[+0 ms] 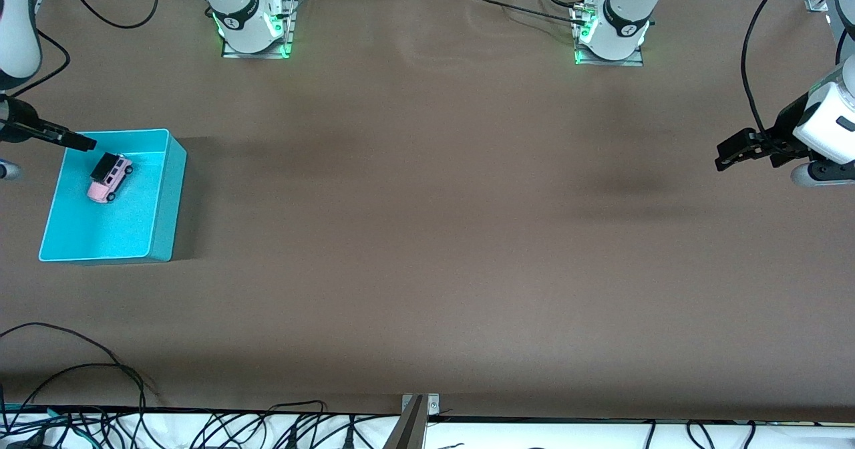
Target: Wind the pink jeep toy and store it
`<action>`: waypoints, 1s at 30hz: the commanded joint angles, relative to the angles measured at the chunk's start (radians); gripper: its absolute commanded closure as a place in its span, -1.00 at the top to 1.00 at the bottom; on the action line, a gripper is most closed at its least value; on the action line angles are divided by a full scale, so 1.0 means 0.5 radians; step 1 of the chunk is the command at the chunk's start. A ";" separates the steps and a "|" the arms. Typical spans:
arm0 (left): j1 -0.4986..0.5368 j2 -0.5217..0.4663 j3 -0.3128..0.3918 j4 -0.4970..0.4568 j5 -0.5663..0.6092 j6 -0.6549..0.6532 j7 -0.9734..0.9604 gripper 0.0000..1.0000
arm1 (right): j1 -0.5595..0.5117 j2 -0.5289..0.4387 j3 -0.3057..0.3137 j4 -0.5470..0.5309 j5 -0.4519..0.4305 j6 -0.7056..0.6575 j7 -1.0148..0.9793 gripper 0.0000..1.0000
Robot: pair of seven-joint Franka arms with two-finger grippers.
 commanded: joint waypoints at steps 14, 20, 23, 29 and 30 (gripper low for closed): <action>0.015 -0.018 -0.004 -0.021 -0.011 0.021 0.054 1.00 | -0.346 -0.009 0.758 0.429 0.296 -0.202 0.070 1.00; 0.015 -0.018 -0.004 -0.021 -0.011 0.021 0.054 1.00 | -0.340 -0.184 0.764 0.312 0.311 -0.116 0.073 1.00; 0.015 -0.018 -0.004 -0.021 -0.011 0.021 0.054 1.00 | -0.319 -0.187 0.764 0.318 0.317 -0.098 0.057 1.00; 0.015 -0.018 -0.004 -0.018 -0.011 0.021 0.054 1.00 | -0.251 -0.196 0.764 0.288 0.314 -0.055 -0.019 1.00; 0.015 -0.018 -0.004 -0.018 -0.011 0.021 0.054 1.00 | -0.248 -0.205 0.764 0.272 0.317 -0.049 -0.041 1.00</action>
